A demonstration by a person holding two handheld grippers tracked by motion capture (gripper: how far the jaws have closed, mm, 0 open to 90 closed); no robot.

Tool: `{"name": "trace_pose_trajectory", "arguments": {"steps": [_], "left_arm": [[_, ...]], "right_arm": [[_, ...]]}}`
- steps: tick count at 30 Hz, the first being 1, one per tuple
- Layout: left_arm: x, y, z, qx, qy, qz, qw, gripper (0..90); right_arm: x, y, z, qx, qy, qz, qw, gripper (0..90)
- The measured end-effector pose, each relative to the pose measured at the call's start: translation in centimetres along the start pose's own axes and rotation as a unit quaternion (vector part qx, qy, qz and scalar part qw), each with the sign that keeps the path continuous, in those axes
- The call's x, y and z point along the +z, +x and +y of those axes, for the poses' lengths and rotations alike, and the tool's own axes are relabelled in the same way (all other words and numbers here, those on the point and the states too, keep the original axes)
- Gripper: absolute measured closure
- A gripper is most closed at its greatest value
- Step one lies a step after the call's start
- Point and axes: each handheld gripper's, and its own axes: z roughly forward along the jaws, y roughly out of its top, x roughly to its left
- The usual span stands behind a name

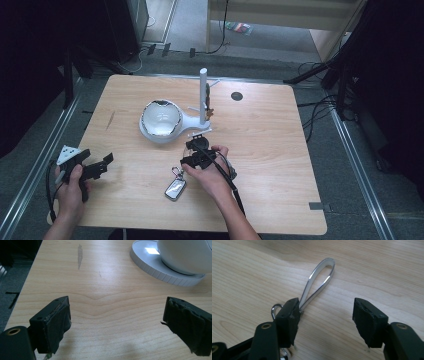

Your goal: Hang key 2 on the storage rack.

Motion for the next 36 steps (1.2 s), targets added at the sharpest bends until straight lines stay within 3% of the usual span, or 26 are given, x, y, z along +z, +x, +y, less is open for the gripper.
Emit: {"name": "trace_pose_trajectory", "arguments": {"steps": [10, 15, 23, 32, 36], "left_arm": [[0.0, 0.0, 0.0, 0.000, 0.001, 0.000, 1.0000, 8.0], [0.0, 0.0, 0.0, -0.001, 0.001, 0.000, 1.0000, 8.0], [0.0, 0.0, 0.0, -0.001, 0.001, -0.001, 1.0000, 8.0], [0.0, 0.0, 0.0, -0.001, 0.001, -0.001, 1.0000, 8.0], [0.0, 0.0, 0.0, -0.001, 0.001, 0.000, 1.0000, 8.1]], "right_arm": [[1.1, 1.2, -0.1, -0.003, 0.017, 0.009, 0.9998, 50.6], [1.3, 1.4, -0.2, 0.007, 0.024, 0.021, 0.9995, 55.2], [1.9, 2.1, -0.3, -0.004, 0.039, 0.032, 0.9987, 61.1], [2.3, 2.5, -0.4, -0.016, 0.038, 0.007, 0.9991, 67.5], [2.4, 2.5, -0.5, -0.016, 0.038, 0.007, 0.9991, 73.6]]}}
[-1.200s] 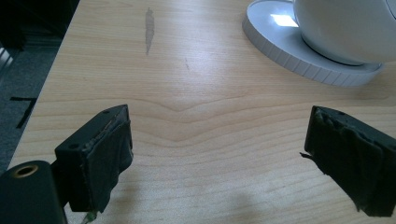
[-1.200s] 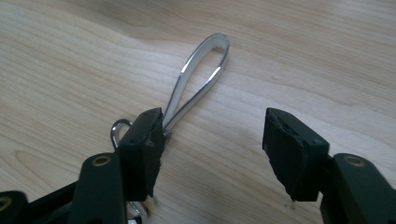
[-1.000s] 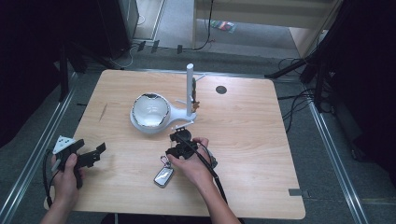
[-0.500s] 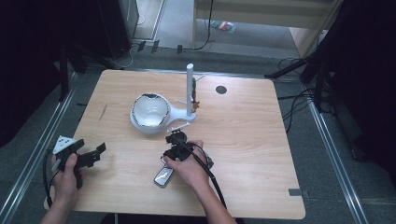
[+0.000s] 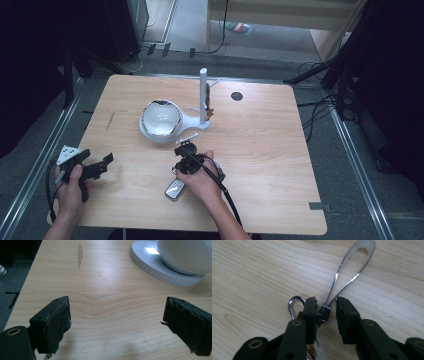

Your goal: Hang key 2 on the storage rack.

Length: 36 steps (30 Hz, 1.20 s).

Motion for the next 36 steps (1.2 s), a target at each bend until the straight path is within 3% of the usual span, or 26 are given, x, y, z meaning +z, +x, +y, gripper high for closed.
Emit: {"name": "trace_pose_trajectory", "arguments": {"steps": [6, 19, 24, 36], "left_arm": [[0.0, 0.0, 0.0, 0.000, -0.001, 0.000, 1.0000, 8.0], [0.0, 0.0, 0.0, -0.001, 0.000, -0.001, 1.0000, 8.1], [0.0, 0.0, 0.0, 0.000, -0.001, 0.000, 1.0000, 8.0], [0.0, 0.0, 0.0, 0.000, -0.001, -0.001, 1.0000, 8.1]], "right_arm": [[0.0, -0.1, -0.2, -0.004, -0.006, 0.000, 1.0000, 82.0], [-0.1, -0.6, -0.5, -0.007, -0.017, 0.015, 0.9997, 83.7], [-0.7, -1.0, -0.9, 0.000, -0.049, 0.024, 0.9985, 83.7], [-2.3, -1.3, -1.2, -0.001, -0.095, 0.031, 0.9949, 83.7]]}}
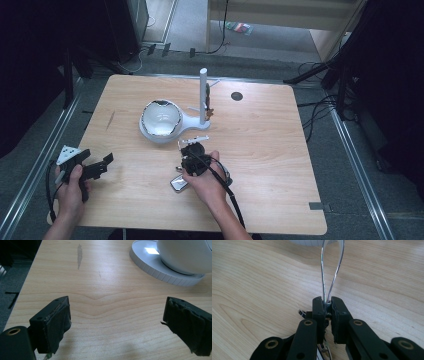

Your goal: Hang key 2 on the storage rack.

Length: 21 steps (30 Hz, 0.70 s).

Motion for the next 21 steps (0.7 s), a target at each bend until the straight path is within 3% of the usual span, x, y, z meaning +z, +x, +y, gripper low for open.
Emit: {"name": "trace_pose_trajectory", "arguments": {"steps": [21], "left_arm": [[0.0, 0.0, 0.0, 0.000, 0.000, 0.001, 1.0000, 8.0]], "right_arm": [[-2.6, -1.1, 0.6, 0.011, -0.073, -0.005, 0.9973, 83.7]]}}
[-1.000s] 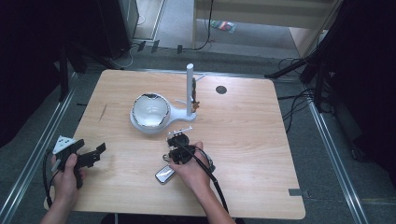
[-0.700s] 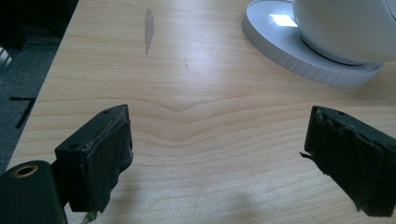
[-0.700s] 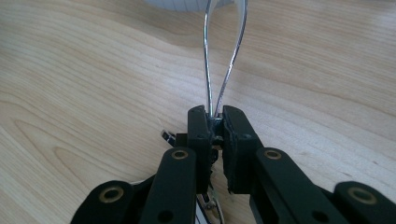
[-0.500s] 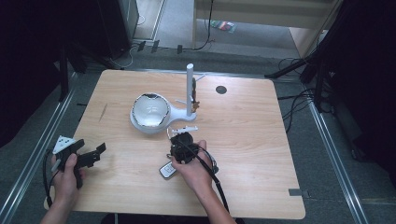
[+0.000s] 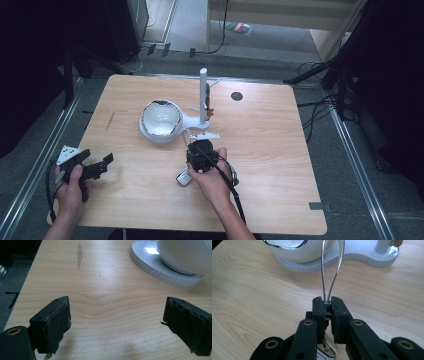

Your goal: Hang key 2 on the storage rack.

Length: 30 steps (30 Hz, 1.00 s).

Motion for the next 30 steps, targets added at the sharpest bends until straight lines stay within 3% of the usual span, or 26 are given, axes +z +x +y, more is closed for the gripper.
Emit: {"name": "trace_pose_trajectory", "arguments": {"steps": [12, 30], "left_arm": [[0.0, 0.0, 0.0, 0.000, 0.001, 0.000, 1.0000, 8.0], [0.0, 0.0, 0.0, -0.001, -0.001, 0.001, 1.0000, 8.0]], "right_arm": [[-1.6, -0.6, 0.9, 0.000, -0.045, -0.012, 0.9989, 83.7], [-3.8, -1.5, 2.0, 0.007, -0.115, -0.036, 0.9927, 83.7]]}}
